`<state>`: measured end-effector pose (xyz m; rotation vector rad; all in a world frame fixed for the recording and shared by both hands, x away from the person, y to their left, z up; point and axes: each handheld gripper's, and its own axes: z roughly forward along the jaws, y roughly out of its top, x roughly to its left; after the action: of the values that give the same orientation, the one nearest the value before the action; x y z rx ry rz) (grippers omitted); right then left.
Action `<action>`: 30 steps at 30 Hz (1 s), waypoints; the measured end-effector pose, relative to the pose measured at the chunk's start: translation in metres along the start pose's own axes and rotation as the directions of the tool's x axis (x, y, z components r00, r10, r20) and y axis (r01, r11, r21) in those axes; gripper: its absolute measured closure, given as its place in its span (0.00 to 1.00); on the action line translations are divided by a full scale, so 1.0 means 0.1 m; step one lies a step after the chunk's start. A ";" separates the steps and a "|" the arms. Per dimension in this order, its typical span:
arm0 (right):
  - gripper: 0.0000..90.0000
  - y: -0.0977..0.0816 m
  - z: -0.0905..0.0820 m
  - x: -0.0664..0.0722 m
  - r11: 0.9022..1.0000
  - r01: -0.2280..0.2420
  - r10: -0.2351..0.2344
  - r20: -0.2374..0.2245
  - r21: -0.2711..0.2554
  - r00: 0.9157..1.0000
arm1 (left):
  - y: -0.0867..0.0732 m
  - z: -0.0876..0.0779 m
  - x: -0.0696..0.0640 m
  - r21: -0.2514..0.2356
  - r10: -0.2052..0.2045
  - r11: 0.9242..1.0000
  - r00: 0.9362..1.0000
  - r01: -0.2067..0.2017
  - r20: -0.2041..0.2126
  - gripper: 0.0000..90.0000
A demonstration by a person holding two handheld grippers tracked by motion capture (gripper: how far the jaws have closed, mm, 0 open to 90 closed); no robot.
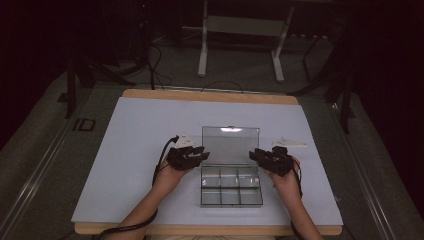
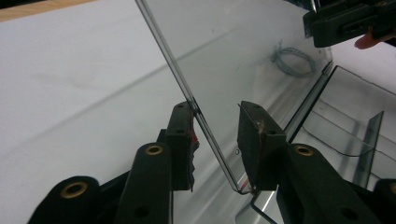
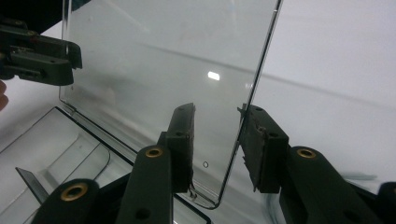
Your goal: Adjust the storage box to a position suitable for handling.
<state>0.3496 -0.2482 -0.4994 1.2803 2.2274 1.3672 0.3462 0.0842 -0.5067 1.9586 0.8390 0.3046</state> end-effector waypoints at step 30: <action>0.61 -0.02 0.14 -0.04 0.983 -0.163 0.162 0.020 0.081 0.987 | -0.04 0.13 0.06 0.051 -0.116 0.992 0.993 0.117 -0.030 0.59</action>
<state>0.3585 -0.2429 -0.5095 1.5255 2.2340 1.3282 0.3554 0.0807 -0.5174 1.9491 0.9838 0.2424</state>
